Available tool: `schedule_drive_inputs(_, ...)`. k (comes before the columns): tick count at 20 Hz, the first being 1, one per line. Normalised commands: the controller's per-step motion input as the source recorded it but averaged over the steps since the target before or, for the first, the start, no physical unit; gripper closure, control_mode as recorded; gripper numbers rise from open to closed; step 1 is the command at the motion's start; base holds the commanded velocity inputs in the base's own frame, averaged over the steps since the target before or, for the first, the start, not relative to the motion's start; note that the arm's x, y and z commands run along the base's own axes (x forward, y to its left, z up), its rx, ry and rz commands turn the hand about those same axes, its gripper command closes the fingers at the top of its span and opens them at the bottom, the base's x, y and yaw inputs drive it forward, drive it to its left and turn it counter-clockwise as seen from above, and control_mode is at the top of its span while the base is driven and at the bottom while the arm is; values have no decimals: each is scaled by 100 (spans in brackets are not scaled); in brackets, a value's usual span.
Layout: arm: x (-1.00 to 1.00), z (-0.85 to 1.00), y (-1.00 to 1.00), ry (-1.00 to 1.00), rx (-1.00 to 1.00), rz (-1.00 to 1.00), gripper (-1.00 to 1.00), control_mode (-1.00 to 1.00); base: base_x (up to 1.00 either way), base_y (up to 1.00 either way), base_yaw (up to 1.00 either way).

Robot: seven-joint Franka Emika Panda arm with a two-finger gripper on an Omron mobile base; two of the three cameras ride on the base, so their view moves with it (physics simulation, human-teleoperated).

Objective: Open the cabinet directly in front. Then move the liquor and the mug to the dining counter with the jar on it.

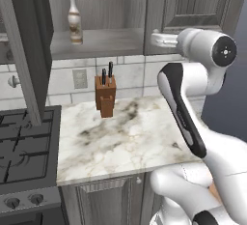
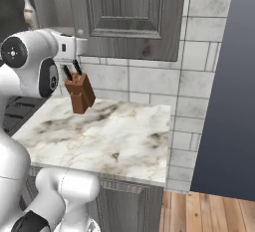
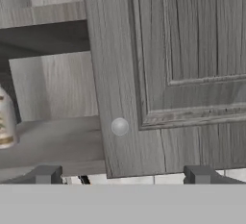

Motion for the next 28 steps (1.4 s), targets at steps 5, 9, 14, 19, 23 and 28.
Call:
schedule_drive_inputs(5,80,0,0,0,0,0,-100,-100,0,0,0)
schedule_drive_inputs(9,87,-6,0,0,0,0,-100,-100,0,0,0)
schedule_drive_inputs(14,83,-22,0,0,0,0,-100,-100,0,0,0)
schedule_drive_inputs(19,96,-20,0,0,0,0,-100,-100,0,0,0)
schedule_drive_inputs(23,87,-5,0,0,0,0,-100,-100,0,0,0)
schedule_drive_inputs(28,24,0,0,0,0,0,100,-100,0,0,0)
